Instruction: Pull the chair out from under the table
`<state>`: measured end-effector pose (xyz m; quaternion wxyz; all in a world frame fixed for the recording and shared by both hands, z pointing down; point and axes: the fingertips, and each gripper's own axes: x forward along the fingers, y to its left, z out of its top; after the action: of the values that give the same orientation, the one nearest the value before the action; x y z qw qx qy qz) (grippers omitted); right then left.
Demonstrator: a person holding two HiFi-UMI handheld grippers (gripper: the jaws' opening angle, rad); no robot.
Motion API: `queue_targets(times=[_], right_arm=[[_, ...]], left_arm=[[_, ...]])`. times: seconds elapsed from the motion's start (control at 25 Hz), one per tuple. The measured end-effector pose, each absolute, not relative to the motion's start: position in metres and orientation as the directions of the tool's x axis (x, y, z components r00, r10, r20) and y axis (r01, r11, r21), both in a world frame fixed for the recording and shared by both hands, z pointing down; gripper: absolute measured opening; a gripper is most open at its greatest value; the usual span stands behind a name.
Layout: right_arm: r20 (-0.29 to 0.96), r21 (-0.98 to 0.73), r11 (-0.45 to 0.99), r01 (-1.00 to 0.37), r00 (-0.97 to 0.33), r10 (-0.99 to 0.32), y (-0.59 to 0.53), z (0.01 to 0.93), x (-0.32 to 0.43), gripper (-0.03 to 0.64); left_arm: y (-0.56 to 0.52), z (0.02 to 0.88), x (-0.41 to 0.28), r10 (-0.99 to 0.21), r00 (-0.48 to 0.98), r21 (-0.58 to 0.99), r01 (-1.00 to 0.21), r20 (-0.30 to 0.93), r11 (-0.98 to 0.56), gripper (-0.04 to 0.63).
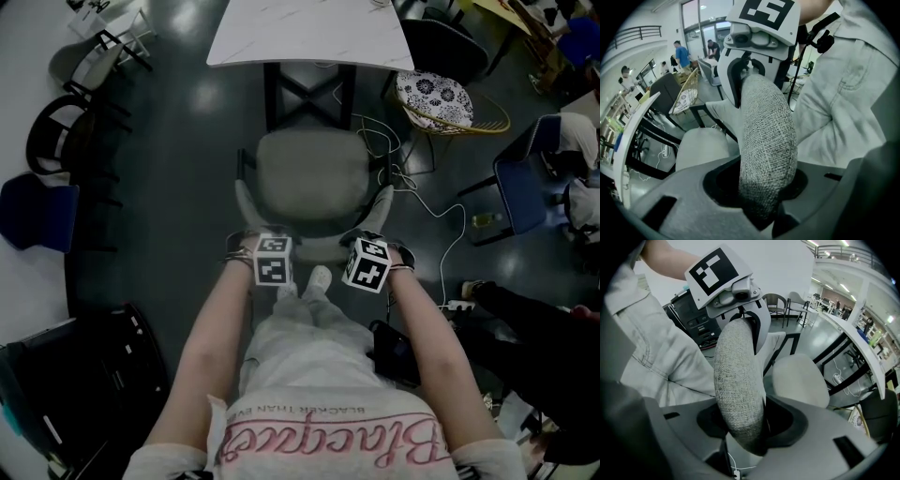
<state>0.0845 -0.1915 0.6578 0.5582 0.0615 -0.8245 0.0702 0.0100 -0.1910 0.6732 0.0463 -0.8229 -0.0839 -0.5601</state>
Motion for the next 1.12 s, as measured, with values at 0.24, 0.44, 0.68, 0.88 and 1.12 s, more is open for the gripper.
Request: queue_targets(times=[0.24, 0.44, 0.68, 0.88, 1.12], right_arm=[[0.927, -0.005, 0.974, -0.226, -0.366, -0.08, -0.192, 0.657, 0.087, 0.202], [0.915, 0.039, 0.959, -0.282, -0.375, -0.147, -0.187, 0.64, 0.09, 0.204], [0.886, 0.064, 0.936, -0.346, -0.412, -0.213, -0.18, 0.604, 0.097, 0.204], [0.846, 0.06, 0.915, -0.399, -0.466, -0.259, -0.166, 0.567, 0.09, 0.204], [0.759, 0.105, 0.852, -0.512, -0.512, -0.401, -0.168, 0.517, 0.076, 0.163]], left_arm=[[-0.196, 0.669, 0.011, -0.044, 0.39, -0.082, 0.082, 0.92, -0.993, 0.187], [-0.193, 0.654, 0.007, -0.074, 0.429, -0.097, 0.032, 0.9, -0.995, 0.207], [-0.182, 0.615, 0.018, -0.045, 0.519, -0.068, 0.024, 0.854, -0.997, 0.21], [-0.171, 0.581, 0.013, -0.074, 0.553, -0.103, 0.021, 0.83, -0.994, 0.21], [-0.173, 0.531, 0.015, -0.179, 0.685, -0.142, -0.11, 0.707, -0.984, 0.21]])
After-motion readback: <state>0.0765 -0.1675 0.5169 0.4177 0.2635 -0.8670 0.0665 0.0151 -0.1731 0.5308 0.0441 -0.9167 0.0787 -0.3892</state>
